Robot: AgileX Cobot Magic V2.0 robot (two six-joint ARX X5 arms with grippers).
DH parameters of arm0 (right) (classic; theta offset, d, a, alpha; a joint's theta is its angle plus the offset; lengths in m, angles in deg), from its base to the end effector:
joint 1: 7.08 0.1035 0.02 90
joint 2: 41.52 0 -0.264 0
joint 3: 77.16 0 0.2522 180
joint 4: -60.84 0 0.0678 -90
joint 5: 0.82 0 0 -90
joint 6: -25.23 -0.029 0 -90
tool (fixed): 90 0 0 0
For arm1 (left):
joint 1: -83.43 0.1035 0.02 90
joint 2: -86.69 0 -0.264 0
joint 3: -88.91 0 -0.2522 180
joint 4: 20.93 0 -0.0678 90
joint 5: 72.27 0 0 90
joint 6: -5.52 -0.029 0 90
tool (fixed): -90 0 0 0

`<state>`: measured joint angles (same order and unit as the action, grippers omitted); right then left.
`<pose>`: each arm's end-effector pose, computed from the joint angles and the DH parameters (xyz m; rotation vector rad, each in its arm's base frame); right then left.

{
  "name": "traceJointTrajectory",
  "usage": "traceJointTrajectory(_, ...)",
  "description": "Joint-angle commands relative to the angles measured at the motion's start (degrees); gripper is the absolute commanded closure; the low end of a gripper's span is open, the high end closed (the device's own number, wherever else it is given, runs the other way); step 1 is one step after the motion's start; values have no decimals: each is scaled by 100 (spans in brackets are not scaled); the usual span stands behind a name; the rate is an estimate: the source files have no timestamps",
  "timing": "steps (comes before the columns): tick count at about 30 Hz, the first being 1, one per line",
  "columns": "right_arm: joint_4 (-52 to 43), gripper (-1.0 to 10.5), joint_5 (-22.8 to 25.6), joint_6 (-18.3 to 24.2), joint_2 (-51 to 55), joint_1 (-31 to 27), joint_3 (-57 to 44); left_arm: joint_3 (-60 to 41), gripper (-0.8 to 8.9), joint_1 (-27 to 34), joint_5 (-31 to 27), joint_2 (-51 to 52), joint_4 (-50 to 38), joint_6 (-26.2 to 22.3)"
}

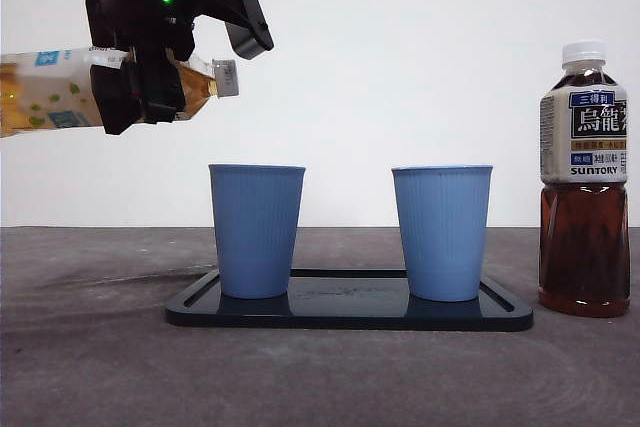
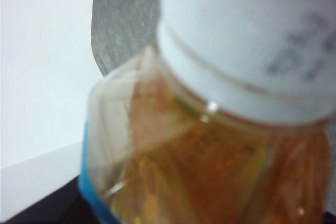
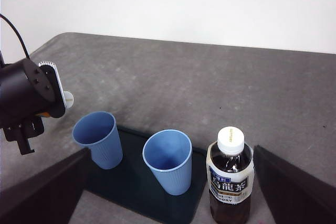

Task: Pour the drink into the cup

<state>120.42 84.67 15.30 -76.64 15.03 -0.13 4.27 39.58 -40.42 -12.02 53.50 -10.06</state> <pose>0.0769 0.0337 0.3945 0.1212 0.3464 0.4328 0.2546 -0.2104 0.2685 1.3105 0.9016 0.0946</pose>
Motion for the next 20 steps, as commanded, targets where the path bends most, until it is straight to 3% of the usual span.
traceJointTrajectory(1,-28,454,-13,-57,-35,33,111,210,566,-46,-212,-70,-2,-66)
traceJointTrajectory(20,149,454,-13,-57,-35,33,111,210,566,39,-249,-579,162,39)
